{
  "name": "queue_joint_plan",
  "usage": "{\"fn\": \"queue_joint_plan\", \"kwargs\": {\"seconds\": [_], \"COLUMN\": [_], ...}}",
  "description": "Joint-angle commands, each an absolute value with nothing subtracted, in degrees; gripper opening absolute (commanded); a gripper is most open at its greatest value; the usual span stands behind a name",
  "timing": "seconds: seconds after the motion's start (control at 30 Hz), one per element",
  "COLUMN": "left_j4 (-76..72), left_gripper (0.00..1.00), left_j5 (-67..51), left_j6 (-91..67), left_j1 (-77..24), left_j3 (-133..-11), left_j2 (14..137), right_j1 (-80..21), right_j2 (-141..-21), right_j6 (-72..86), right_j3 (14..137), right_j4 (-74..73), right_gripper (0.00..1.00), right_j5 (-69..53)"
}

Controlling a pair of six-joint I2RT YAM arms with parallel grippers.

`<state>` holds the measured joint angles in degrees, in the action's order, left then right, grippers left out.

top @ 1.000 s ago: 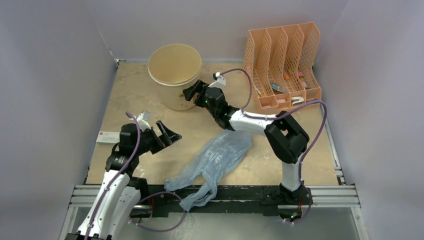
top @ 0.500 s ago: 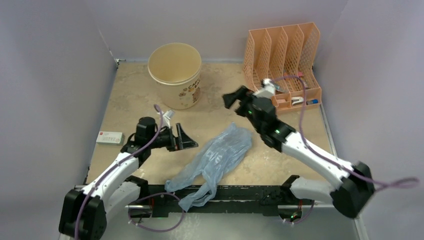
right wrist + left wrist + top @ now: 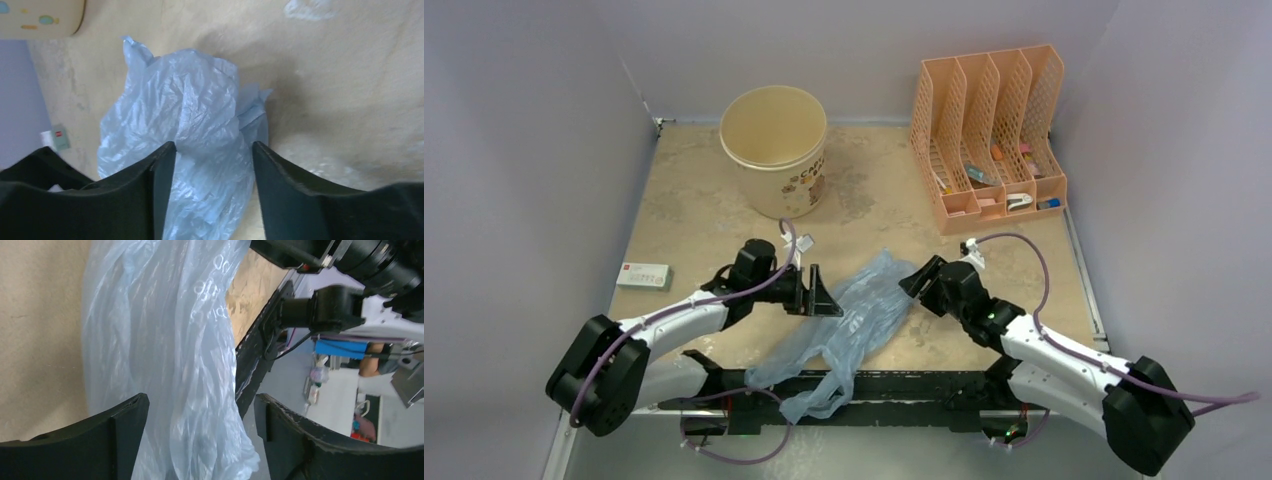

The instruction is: Put the trash bags into the trash bin

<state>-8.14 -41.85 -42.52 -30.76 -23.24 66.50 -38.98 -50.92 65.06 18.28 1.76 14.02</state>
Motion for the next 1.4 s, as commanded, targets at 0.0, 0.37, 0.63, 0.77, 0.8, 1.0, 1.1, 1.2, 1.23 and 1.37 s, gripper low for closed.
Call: {"fn": "queue_joint_plan", "kwargs": {"seconds": [0.0,0.37,0.63,0.77,0.8,1.0,1.1,1.2,1.23,1.37], "left_j4": [-15.3,-18.4,6.8,18.5,20.2,26.4,24.3,17.5,15.1,9.4], "left_gripper": [0.69,0.44,0.75,0.85,0.88,0.93,0.90,0.85,0.84,0.76], "left_j5": [-40.6,-37.6,-15.9,-5.3,-3.5,4.7,1.4,-11.2,-14.2,-21.1], "left_j6": [-43.0,-47.2,-49.0,-50.9,-50.9,-49.0,-47.1,-45.2,-44.8,-42.8], "left_j1": [-34.5,-44.0,-46.1,-46.0,-46.0,-45.1,-40.2,-30.7,-29.0,-27.9], "left_j3": [-23.9,-24.0,-26.6,-27.5,-27.9,-32.6,-34.1,-32.9,-32.4,-32.2], "left_j2": [68.0,62.2,52.7,43.9,41.9,42.5,46.9,50.1,51.3,57.5], "right_j1": [-39.1,-38.5,-38.6,-38.6,-38.6,-38.7,-38.8,-38.9,-38.9,-39.1], "right_j2": [-54.7,-76.2,-88.7,-89.4,-89.3,-87.4,-86.8,-86.7,-86.7,-86.7], "right_j6": [64.0,35.1,23.0,18.6,18.1,17.7,17.7,18.0,18.1,19.0], "right_j3": [20.4,42.9,56.3,55.5,54.8,49.6,48.0,47.2,47.1,46.5], "right_j4": [11.6,10.9,0.8,0.9,1.2,4.7,6.2,6.5,6.6,7.4], "right_gripper": [0.54,0.03,0.06,0.04,0.03,0.00,0.00,0.00,0.00,0.00], "right_j5": [7.3,5.1,-2.4,-5.8,-8.7,-14.1,-16.7,-16.7,-16.6,-17.5]}}
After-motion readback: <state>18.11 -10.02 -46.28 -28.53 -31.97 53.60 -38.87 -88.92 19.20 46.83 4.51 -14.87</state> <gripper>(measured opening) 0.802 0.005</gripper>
